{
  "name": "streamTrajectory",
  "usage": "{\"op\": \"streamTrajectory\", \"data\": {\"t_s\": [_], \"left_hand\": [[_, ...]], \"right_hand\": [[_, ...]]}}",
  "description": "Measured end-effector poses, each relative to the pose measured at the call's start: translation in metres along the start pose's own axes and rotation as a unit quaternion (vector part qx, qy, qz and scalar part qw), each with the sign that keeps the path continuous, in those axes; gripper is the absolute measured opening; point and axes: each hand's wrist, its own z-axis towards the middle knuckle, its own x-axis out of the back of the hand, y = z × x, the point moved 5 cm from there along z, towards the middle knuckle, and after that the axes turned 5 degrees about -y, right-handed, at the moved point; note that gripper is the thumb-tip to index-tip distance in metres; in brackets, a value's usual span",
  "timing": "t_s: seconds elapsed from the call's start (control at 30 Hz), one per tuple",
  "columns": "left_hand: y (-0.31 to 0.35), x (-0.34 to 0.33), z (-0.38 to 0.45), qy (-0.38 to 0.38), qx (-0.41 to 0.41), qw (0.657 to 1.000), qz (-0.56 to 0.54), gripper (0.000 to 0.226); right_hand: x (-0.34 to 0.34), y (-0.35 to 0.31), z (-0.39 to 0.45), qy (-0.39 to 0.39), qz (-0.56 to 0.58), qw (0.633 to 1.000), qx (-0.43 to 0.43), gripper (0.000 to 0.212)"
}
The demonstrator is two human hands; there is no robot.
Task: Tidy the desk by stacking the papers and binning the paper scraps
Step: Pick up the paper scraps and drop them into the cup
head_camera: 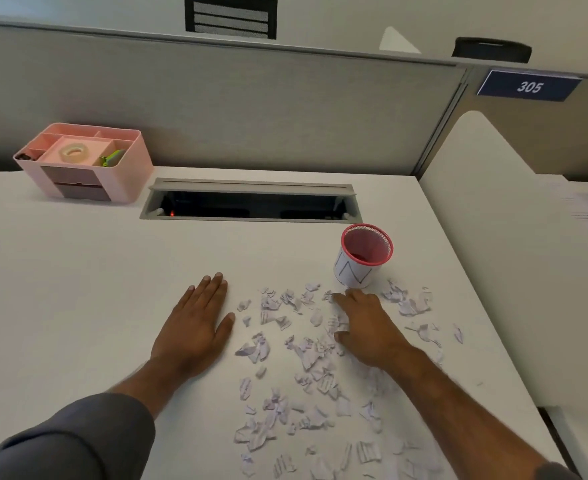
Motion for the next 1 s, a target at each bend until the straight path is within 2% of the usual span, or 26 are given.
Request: {"op": "streamTrajectory", "data": {"t_s": [0.17, 0.3, 0.47, 0.67, 0.77, 0.83, 1.0], "left_hand": [[0.001, 0.0, -0.003, -0.001, 0.016, 1.0, -0.005, 0.074], [0.001, 0.001, -0.002, 0.003, 0.02, 1.0, -0.01, 0.074], [0.002, 0.002, -0.004, 0.003, 0.022, 1.0, -0.01, 0.075], [0.003, 0.003, -0.003, 0.006, 0.023, 1.0, -0.012, 0.076], [0.002, 0.002, -0.003, 0.005, 0.023, 1.0, -0.017, 0.076], [0.001, 0.001, -0.003, 0.004, 0.024, 1.0, -0.019, 0.075], [-0.001, 0.0, -0.003, 0.007, 0.024, 0.999, -0.022, 0.074]], "right_hand": [[-0.002, -0.007, 0.006, 0.038, 0.022, 0.998, 0.041, 0.037], [0.005, -0.003, 0.005, 0.087, 0.06, 0.993, 0.058, 0.026], [0.031, -0.005, -0.009, 0.138, 0.164, 0.976, 0.046, 0.022], [0.103, -0.008, -0.008, 0.195, 0.287, 0.937, 0.032, 0.016], [0.132, -0.005, 0.004, 0.232, 0.298, 0.926, 0.007, 0.014], [0.141, -0.001, 0.014, 0.242, 0.268, 0.932, -0.018, 0.016], [0.139, 0.005, 0.033, 0.21, 0.203, 0.956, -0.037, 0.028]]}}
